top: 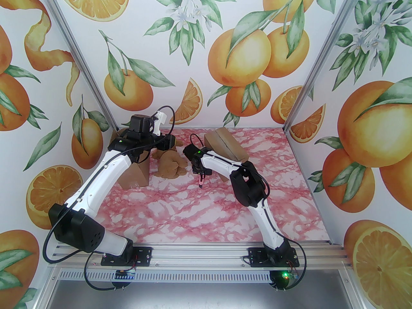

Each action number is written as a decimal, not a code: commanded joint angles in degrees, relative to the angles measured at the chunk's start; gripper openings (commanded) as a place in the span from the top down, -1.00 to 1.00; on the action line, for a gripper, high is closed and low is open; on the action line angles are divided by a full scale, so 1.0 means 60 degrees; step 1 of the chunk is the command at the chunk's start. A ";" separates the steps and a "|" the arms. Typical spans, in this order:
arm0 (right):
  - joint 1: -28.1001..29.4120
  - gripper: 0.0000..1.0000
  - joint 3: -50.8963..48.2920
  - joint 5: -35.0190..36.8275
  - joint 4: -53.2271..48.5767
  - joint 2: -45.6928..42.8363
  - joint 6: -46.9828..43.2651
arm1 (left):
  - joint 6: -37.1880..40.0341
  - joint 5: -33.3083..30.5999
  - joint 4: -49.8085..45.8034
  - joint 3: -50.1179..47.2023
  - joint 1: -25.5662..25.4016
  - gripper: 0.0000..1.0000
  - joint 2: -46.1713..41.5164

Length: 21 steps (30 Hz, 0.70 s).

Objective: Unpack the express box

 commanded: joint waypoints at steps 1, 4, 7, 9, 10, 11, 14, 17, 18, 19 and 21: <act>-0.0025 0.19 -0.0074 -0.0564 0.0099 0.0378 -0.0130 | -0.0200 0.0048 0.0098 -0.0150 0.0045 -0.25 -0.0399; 0.0006 0.36 -0.0454 -0.0643 0.0364 0.0007 -0.0053 | -0.0258 0.0096 0.0117 -0.0219 0.0044 -0.25 -0.0418; 0.0008 0.41 -0.0765 -0.0535 0.0557 -0.0477 -0.0006 | -0.0324 0.0217 0.0231 -0.0335 0.0045 -0.25 -0.0403; 0.0004 0.43 -0.0992 -0.0425 0.0854 -0.0891 -0.0019 | -0.0374 0.0373 0.0381 -0.0448 0.0045 -0.26 -0.0399; 0.0004 0.44 -0.1156 -0.0334 0.1042 -0.1166 -0.0013 | -0.0387 0.0476 0.0464 -0.0507 0.0045 -0.25 -0.0401; 0.0004 0.45 -0.1294 -0.0254 0.1258 -0.1401 -0.0009 | -0.0394 0.0603 0.0542 -0.0567 0.0045 -0.24 -0.0402; -0.0010 0.45 -0.1795 -0.0255 0.2245 -0.2221 -0.0099 | -0.0390 0.1106 0.0871 -0.0898 0.0043 -0.21 -0.0498; -0.0010 0.45 -0.2118 -0.0238 0.3000 -0.2838 -0.0115 | -0.0447 0.1588 0.1164 -0.1368 0.0053 -0.19 -0.0653; 0.0001 0.45 -0.2203 -0.0226 0.3229 -0.3007 -0.0160 | -0.0491 0.1764 0.1250 -0.1531 0.0053 -0.19 -0.0706; 0.0004 0.46 -0.2309 -0.0191 0.3457 -0.3190 -0.0184 | -0.0565 0.1960 0.1387 -0.1718 0.0060 -0.19 -0.0759; 0.0026 0.46 -0.2687 -0.0121 0.3936 -0.3539 -0.0199 | -0.0754 0.2382 0.1746 -0.2111 0.0060 -0.18 -0.0866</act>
